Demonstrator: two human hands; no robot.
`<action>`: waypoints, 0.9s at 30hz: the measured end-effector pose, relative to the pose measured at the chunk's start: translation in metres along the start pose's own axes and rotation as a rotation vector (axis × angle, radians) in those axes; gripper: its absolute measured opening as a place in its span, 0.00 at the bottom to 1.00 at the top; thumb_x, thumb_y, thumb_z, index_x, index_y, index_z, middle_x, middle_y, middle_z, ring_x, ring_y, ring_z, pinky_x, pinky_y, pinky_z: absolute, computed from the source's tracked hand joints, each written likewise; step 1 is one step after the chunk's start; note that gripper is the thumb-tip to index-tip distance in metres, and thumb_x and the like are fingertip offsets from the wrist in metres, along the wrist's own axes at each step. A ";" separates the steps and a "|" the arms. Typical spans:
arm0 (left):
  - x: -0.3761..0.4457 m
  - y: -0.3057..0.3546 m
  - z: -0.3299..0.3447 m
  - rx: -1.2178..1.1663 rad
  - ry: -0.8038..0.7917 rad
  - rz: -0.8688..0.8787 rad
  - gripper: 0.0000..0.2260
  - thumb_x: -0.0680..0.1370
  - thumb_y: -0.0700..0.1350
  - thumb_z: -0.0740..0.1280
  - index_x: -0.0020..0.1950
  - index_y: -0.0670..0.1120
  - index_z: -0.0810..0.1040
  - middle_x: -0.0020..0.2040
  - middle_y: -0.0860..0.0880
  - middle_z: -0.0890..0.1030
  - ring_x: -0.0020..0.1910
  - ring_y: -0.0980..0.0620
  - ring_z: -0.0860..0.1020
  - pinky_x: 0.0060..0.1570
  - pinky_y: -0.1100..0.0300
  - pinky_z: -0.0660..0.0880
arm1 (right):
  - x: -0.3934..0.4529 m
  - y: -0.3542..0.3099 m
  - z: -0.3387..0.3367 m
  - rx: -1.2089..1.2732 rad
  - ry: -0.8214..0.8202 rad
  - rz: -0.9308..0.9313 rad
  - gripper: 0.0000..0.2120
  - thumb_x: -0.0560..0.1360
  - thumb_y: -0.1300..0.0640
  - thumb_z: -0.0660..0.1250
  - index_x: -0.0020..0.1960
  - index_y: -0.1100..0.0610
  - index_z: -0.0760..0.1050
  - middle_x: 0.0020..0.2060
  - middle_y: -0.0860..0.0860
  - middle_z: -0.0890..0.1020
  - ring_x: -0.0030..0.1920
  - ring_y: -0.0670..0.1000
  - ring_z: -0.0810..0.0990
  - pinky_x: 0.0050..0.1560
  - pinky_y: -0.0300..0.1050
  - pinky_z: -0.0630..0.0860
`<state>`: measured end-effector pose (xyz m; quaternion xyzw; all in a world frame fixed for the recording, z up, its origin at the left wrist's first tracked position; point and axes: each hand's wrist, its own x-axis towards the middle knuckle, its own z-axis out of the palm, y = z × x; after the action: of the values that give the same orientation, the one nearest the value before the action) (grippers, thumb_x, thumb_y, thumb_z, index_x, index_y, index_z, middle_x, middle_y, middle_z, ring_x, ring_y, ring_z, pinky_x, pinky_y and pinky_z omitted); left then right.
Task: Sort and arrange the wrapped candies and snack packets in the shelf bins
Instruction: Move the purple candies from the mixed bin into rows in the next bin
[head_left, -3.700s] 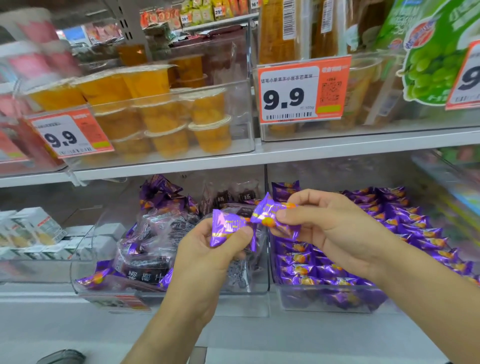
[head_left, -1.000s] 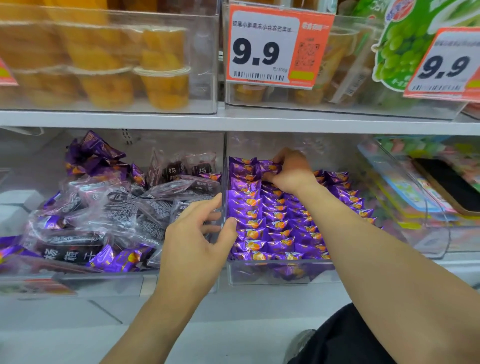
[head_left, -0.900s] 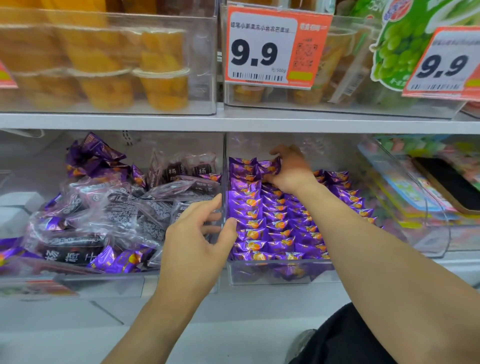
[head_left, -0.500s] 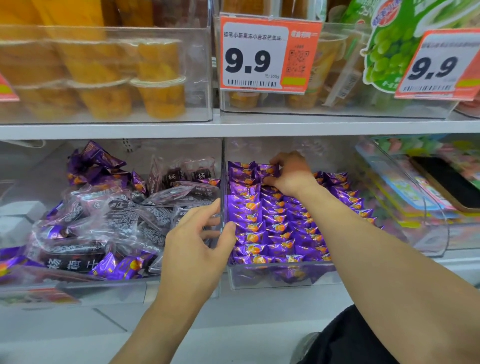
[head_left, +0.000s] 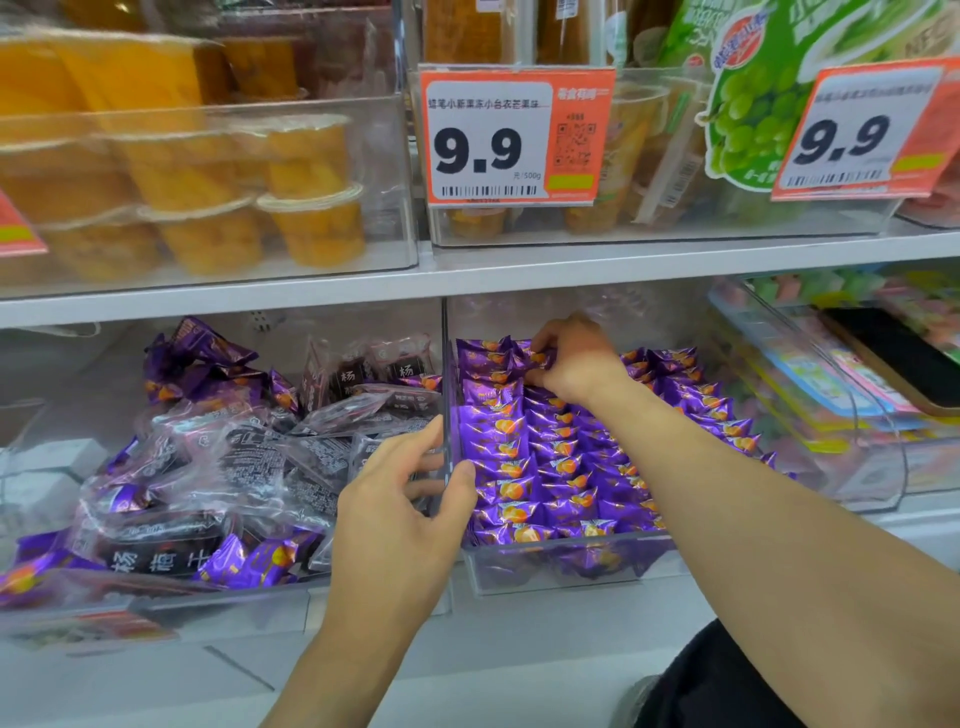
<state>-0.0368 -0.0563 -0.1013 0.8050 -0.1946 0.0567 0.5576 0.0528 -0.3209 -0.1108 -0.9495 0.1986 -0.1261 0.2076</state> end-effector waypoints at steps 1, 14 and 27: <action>0.000 0.000 0.000 0.001 0.003 -0.001 0.20 0.74 0.43 0.73 0.66 0.50 0.79 0.51 0.59 0.80 0.44 0.68 0.80 0.41 0.75 0.74 | 0.000 0.000 0.000 0.004 -0.002 0.005 0.18 0.67 0.53 0.80 0.54 0.53 0.79 0.56 0.54 0.74 0.46 0.54 0.80 0.50 0.41 0.76; 0.005 0.004 -0.009 -0.106 -0.089 -0.100 0.20 0.72 0.49 0.76 0.63 0.53 0.80 0.50 0.54 0.82 0.46 0.61 0.82 0.46 0.64 0.79 | -0.067 -0.048 -0.031 0.493 0.058 -0.121 0.05 0.73 0.57 0.75 0.43 0.53 0.79 0.36 0.49 0.81 0.33 0.42 0.76 0.34 0.30 0.72; 0.065 -0.046 -0.152 0.613 -0.003 -0.004 0.16 0.76 0.52 0.70 0.61 0.48 0.81 0.57 0.51 0.80 0.61 0.49 0.74 0.59 0.57 0.69 | -0.111 -0.188 -0.014 0.429 -0.211 -0.552 0.07 0.73 0.56 0.75 0.49 0.54 0.81 0.40 0.48 0.83 0.39 0.46 0.80 0.43 0.34 0.76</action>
<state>0.0591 0.0813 -0.0646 0.9362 -0.1677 0.1107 0.2884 0.0106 -0.1208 -0.0322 -0.9100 -0.1188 -0.1174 0.3794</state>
